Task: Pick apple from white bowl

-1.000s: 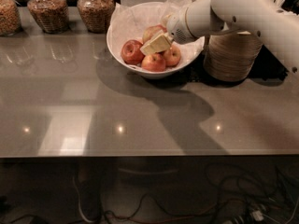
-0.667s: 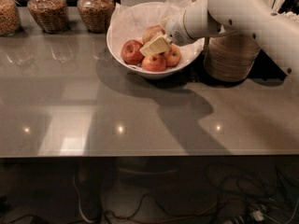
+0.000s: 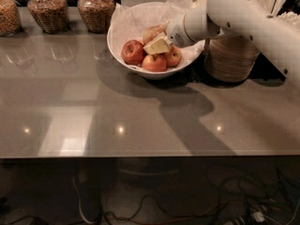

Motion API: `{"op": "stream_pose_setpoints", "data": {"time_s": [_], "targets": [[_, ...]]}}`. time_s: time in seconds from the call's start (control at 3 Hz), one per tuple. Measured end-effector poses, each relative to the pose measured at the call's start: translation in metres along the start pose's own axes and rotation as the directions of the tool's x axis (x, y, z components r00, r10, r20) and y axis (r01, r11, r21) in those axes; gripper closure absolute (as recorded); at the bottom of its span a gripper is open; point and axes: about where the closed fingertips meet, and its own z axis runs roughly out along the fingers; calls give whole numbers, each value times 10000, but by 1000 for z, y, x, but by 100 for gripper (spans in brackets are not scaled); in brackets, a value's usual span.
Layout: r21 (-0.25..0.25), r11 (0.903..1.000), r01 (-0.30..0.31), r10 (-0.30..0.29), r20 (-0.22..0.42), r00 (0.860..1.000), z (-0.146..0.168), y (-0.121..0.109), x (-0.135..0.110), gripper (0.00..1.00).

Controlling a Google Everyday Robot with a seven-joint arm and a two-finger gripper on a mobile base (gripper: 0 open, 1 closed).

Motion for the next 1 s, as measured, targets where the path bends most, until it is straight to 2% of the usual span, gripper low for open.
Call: {"op": "stream_pose_setpoints", "data": {"time_s": [0.67, 1.0], "targets": [[36, 10000, 42, -42, 181, 9998, -6, 1, -4, 97], [52, 9998, 190, -192, 573, 9982, -19, 2, -13, 100]]}}
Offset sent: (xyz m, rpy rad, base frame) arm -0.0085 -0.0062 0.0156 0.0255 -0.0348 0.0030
